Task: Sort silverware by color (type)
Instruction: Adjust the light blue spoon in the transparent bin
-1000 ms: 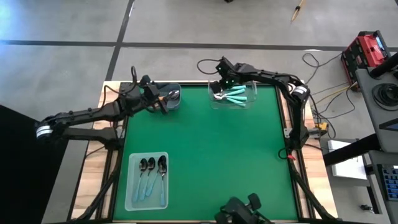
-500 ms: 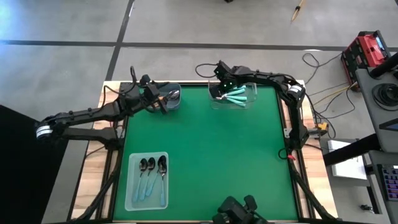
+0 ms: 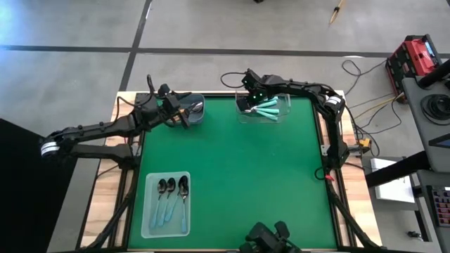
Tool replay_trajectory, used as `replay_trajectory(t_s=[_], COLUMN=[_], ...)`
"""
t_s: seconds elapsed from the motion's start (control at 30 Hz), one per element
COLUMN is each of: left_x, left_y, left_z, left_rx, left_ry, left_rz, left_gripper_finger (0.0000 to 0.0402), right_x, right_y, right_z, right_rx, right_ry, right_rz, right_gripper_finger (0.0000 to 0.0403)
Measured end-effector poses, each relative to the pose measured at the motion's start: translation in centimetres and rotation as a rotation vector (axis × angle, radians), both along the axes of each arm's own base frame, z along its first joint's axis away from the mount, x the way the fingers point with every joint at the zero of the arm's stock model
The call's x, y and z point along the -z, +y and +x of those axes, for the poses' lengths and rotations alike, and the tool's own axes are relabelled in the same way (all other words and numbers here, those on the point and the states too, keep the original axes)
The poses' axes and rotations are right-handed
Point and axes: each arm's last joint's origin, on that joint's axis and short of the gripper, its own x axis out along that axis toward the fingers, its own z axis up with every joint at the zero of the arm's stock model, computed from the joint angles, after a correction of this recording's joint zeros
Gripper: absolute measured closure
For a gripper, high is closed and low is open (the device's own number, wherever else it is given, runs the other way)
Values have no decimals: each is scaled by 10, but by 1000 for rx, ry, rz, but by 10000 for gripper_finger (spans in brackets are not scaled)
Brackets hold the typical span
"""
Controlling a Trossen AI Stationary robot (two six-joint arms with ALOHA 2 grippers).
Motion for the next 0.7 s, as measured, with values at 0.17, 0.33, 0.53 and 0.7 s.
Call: replay_trajectory(t_s=[0.17,0.33,0.53,0.7], left_x=[0,0,0,0], left_y=[0,0,0,0], left_z=[0,0,0,0], left_rx=[0,0,0,0], left_ry=[0,1,1,1], left_rz=[0,0,0,0], left_gripper_finger=[194,194,194,194], right_x=[0,2,4,4], right_y=[1,4,7,7], right_z=[1,-3,-7,-7], right_rx=[-8,12,18,12], right_ry=[-11,25,70,75], right_rz=[17,55,87,82], right_gripper_finger=[394,394,394,394])
